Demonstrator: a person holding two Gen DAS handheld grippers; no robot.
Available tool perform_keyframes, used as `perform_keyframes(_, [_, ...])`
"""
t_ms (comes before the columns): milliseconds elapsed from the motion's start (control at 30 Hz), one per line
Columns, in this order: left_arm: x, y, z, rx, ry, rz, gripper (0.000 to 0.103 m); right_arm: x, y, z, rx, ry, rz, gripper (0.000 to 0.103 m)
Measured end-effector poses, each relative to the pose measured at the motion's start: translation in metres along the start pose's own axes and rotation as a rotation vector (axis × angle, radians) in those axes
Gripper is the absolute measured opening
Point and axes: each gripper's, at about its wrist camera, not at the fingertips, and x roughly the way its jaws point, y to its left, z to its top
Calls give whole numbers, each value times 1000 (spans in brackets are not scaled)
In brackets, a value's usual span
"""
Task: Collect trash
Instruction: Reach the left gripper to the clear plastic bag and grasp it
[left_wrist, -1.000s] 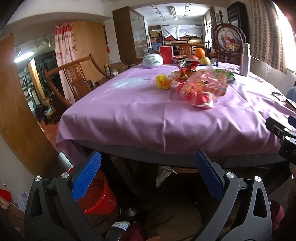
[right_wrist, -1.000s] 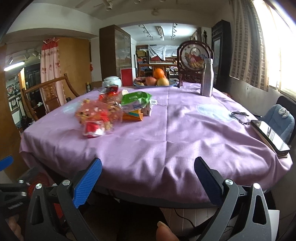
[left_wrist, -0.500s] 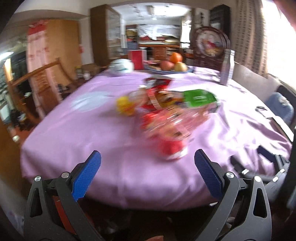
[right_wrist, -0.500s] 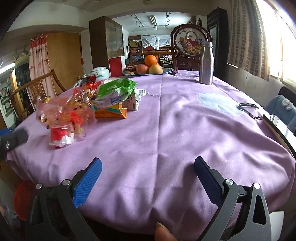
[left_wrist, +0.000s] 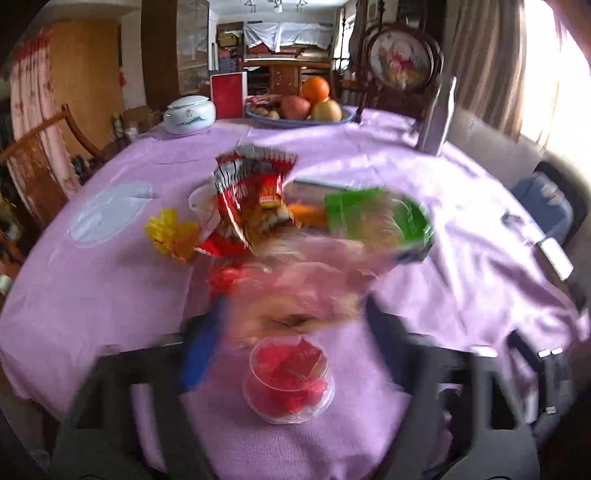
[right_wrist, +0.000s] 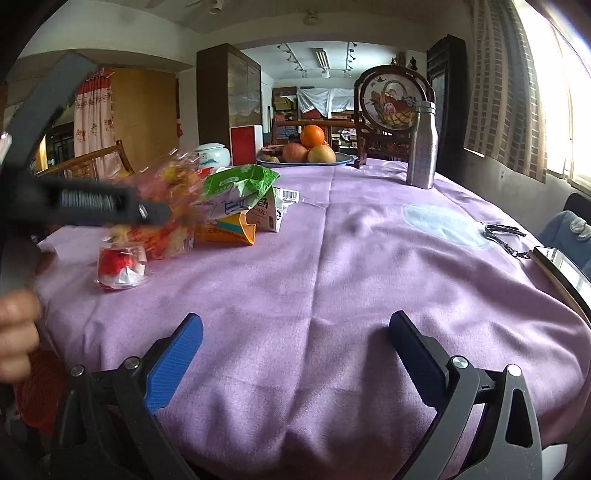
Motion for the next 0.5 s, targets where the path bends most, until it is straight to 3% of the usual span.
perform_keyframes(133, [-18, 21, 10, -54, -32, -61, 39, -3, 1, -2, -5, -16, 5, 99])
perform_keyframes(400, [-42, 53, 0, -117, -80, -32, 39, -4, 1, -4, -1, -17, 9, 99])
perform_keyframes(467, [-43, 56, -3, -123, -77, -31, 57, -4, 1, -4, 2, -19, 7, 99])
perform_keyframes(500, [-43, 56, -3, -124, -73, -29, 79, -4, 1, -4, 3, -19, 5, 99])
